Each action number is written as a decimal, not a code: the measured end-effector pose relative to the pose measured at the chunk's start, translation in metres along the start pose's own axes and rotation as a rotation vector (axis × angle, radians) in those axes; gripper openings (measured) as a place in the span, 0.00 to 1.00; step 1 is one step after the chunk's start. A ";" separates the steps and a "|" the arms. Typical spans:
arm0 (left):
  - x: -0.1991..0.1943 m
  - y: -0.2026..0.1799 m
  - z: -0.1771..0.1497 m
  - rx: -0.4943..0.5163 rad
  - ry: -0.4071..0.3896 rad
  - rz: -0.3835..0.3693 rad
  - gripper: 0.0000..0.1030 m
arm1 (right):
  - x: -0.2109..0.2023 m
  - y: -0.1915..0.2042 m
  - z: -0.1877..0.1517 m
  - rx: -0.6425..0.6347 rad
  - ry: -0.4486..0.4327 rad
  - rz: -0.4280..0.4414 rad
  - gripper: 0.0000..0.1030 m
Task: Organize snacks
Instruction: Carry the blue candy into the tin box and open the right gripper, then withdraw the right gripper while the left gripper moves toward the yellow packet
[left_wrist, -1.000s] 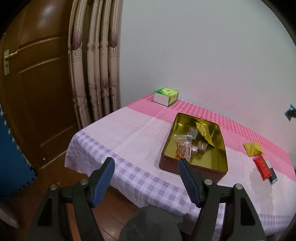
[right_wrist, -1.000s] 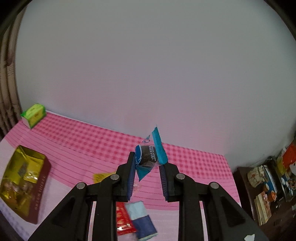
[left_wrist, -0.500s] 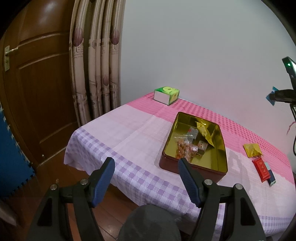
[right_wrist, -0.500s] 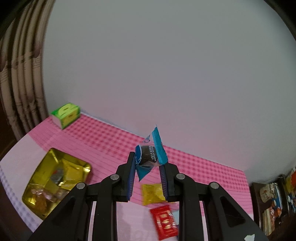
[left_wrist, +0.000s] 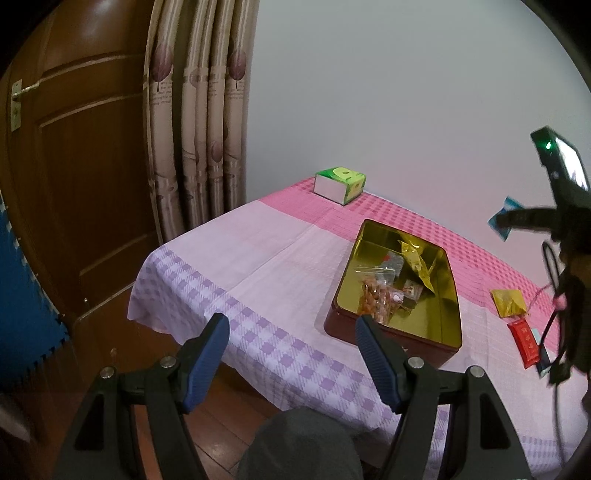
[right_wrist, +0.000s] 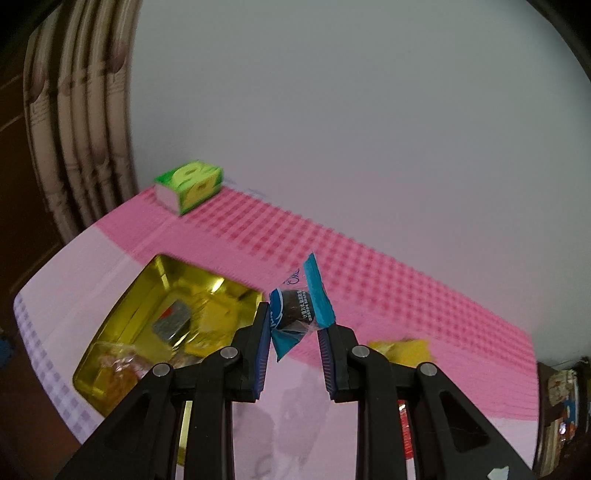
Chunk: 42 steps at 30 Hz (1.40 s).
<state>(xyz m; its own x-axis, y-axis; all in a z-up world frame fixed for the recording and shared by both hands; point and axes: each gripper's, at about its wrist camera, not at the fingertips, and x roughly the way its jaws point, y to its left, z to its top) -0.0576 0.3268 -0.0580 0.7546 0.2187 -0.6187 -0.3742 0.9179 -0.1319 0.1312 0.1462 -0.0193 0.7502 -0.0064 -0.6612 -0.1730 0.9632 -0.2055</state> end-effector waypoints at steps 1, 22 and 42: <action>0.001 0.001 0.000 -0.002 0.003 0.001 0.70 | 0.003 0.004 -0.004 0.002 0.008 0.010 0.21; 0.010 0.001 -0.001 -0.016 0.035 0.007 0.70 | 0.036 0.082 -0.083 -0.025 0.160 0.243 0.22; 0.013 -0.010 -0.005 0.039 0.033 -0.041 0.70 | -0.011 -0.007 -0.108 0.199 0.021 0.381 0.84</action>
<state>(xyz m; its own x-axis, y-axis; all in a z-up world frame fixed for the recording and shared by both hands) -0.0469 0.3183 -0.0686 0.7503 0.1704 -0.6387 -0.3218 0.9381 -0.1277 0.0555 0.1103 -0.0884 0.6434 0.3561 -0.6777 -0.3067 0.9310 0.1981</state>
